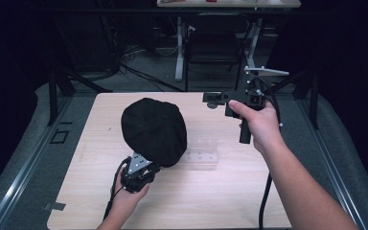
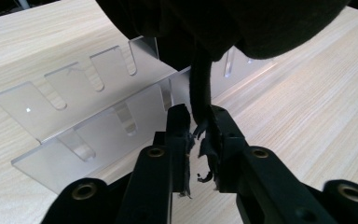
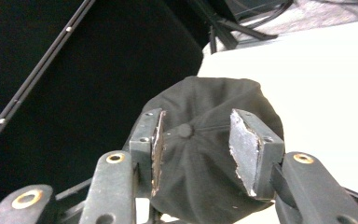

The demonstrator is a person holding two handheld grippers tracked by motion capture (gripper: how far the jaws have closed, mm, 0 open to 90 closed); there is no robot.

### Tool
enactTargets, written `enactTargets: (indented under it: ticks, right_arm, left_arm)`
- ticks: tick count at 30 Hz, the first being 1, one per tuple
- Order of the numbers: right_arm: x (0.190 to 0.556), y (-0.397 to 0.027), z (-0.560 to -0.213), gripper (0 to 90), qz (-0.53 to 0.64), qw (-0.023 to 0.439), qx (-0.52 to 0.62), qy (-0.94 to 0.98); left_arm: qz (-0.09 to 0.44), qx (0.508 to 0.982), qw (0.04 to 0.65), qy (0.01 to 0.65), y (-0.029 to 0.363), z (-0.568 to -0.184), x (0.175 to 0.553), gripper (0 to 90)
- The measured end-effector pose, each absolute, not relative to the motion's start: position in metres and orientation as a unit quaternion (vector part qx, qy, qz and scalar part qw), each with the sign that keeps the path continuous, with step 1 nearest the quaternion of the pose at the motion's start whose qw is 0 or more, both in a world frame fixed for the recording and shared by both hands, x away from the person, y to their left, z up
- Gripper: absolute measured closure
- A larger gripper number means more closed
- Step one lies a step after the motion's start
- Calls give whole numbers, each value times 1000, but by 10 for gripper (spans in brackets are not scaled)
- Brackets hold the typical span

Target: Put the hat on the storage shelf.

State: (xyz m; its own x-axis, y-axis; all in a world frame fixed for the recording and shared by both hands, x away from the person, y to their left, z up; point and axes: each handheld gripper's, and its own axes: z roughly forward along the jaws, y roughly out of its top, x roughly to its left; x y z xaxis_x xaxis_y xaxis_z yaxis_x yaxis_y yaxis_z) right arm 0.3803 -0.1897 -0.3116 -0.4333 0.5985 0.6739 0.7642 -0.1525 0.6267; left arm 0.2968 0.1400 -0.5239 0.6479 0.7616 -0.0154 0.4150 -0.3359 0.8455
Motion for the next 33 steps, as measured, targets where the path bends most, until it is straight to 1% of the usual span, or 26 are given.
enactTargets:
  ticks: [4,7,11,14,15,16,18,19,24,27,29,30,31,33]
  right_arm:
    - [377,-197,-315,517,-548,65,-532,-643]
    - [375,-203,-319,514,-540,55,-535,-648]
    - [368,-209,-323,514,-532,38,-536,-655]
    - [361,-211,-327,513,-530,35,-536,-657]
    - [361,-211,-327,513,-530,35,-536,-657]
    - [356,-212,-330,512,-524,24,-535,-662]
    - [354,-212,-331,512,-521,17,-535,-665]
    - [349,-213,-334,529,-514,2,-529,-675]
    - [340,-216,-341,525,-508,-12,-530,-679]
    - [332,-219,-353,520,-502,-34,-531,-682]
    - [330,-220,-356,520,-498,-38,-531,-685]
    - [326,-220,-365,521,-493,-50,-530,-688]
    - [326,-220,-365,521,-493,-50,-530,-688]
    - [322,-221,-376,522,-486,-66,-526,-695]
  left_arm:
    - [194,787,448,376,143,-523,296,699]
    - [175,788,455,376,147,-522,294,661]
    - [172,789,457,374,151,-519,290,604]
    - [168,788,457,376,155,-518,289,549]
    - [167,788,457,378,157,-518,288,549]
    - [166,787,455,382,161,-517,287,524]
    - [165,787,455,384,164,-517,286,516]
    - [167,787,452,385,168,-518,284,516]
    - [168,787,447,390,175,-522,281,516]
    - [171,782,450,394,181,-526,279,512]
    - [170,783,450,395,182,-527,279,508]
    - [169,777,457,398,185,-528,279,501]
    - [169,777,457,398,185,-528,279,499]
    - [168,776,460,398,188,-529,279,492]
